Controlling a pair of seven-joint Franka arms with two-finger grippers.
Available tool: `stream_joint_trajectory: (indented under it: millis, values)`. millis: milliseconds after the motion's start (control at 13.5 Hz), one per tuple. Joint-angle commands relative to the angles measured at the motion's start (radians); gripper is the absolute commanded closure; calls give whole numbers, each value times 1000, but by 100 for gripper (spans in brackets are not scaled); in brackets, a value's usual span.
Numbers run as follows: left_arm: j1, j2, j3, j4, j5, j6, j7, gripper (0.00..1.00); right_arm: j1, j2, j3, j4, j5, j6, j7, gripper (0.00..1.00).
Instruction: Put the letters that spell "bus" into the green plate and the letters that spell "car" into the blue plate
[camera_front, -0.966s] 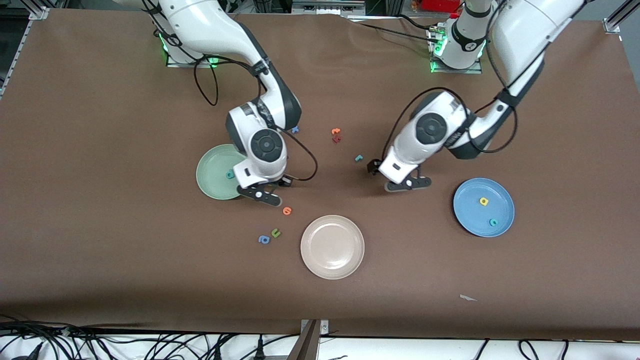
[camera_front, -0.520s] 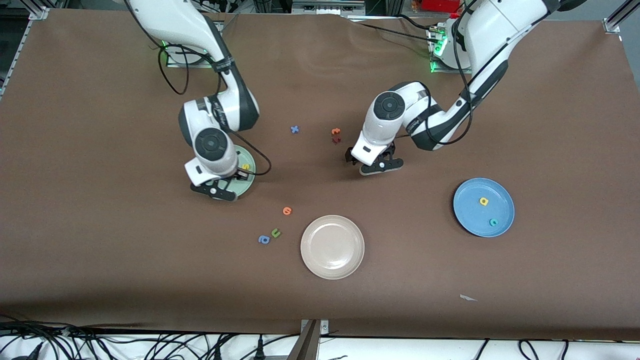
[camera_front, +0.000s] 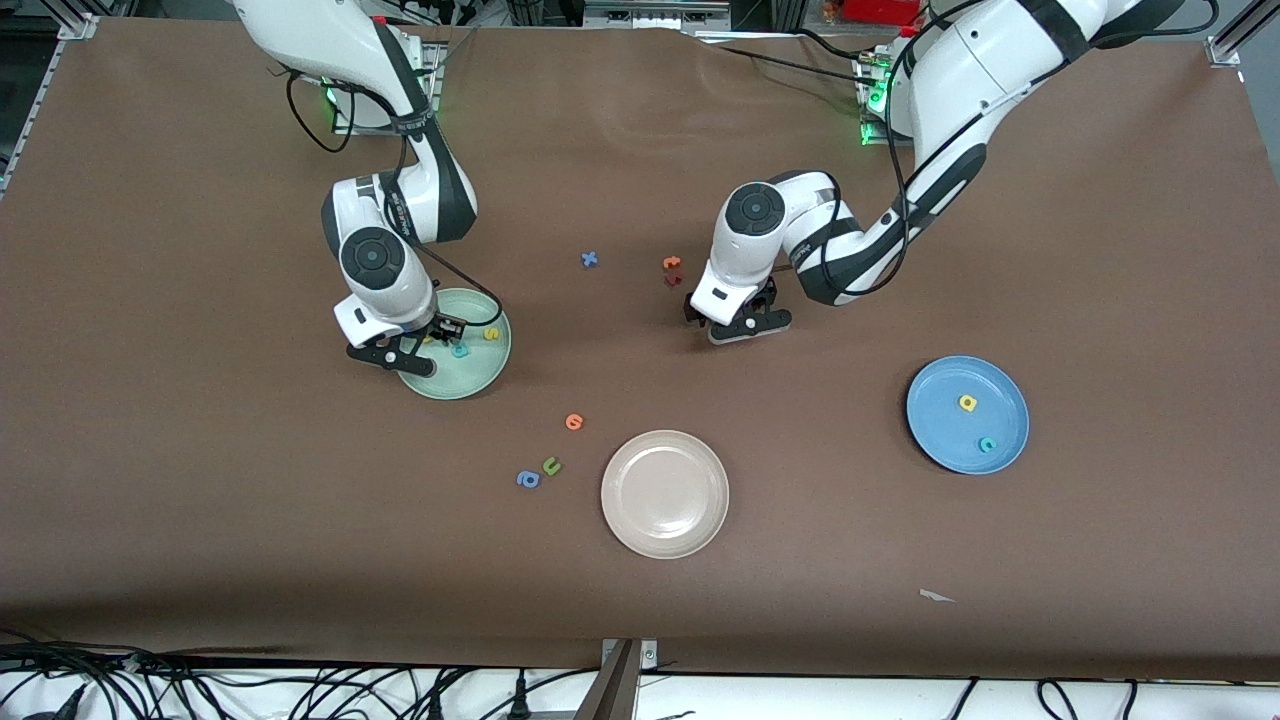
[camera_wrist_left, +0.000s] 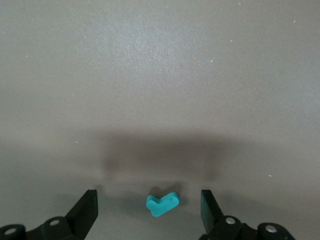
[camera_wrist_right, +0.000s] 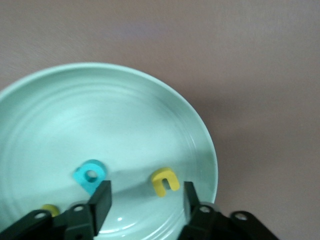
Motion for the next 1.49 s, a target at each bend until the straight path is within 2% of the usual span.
stream_joint_trajectory:
  millis: [0,223,520,743,892,1041,1189,1264,1412]
  values:
    - [-18,11,6,12,34,1,-30,25,8,-38,-13,95,1,-124,-19,0]
    - [-19,18,4,14,31,1,-31,35,-5,-27,-25,334,1,-382,-27,0]
    - [-19,27,6,15,31,1,-30,48,-20,-27,-31,543,13,-505,-43,0]
    - [-19,31,4,17,31,1,-30,56,-74,-29,-33,687,11,-655,-218,0]
    - [-22,31,4,17,31,1,-31,61,-118,-29,-42,718,13,-684,-260,0]
    - [-33,33,4,17,28,1,-51,65,-143,-70,-36,712,10,-709,-267,0]
    - [-33,33,6,17,28,1,-51,67,-217,-108,-15,706,14,-721,-306,0]
    - [-33,33,4,17,28,1,-51,69,-274,-134,20,706,16,-718,-336,0]
    - [-33,33,4,17,28,1,-53,70,-430,-180,143,697,14,-724,-425,0]
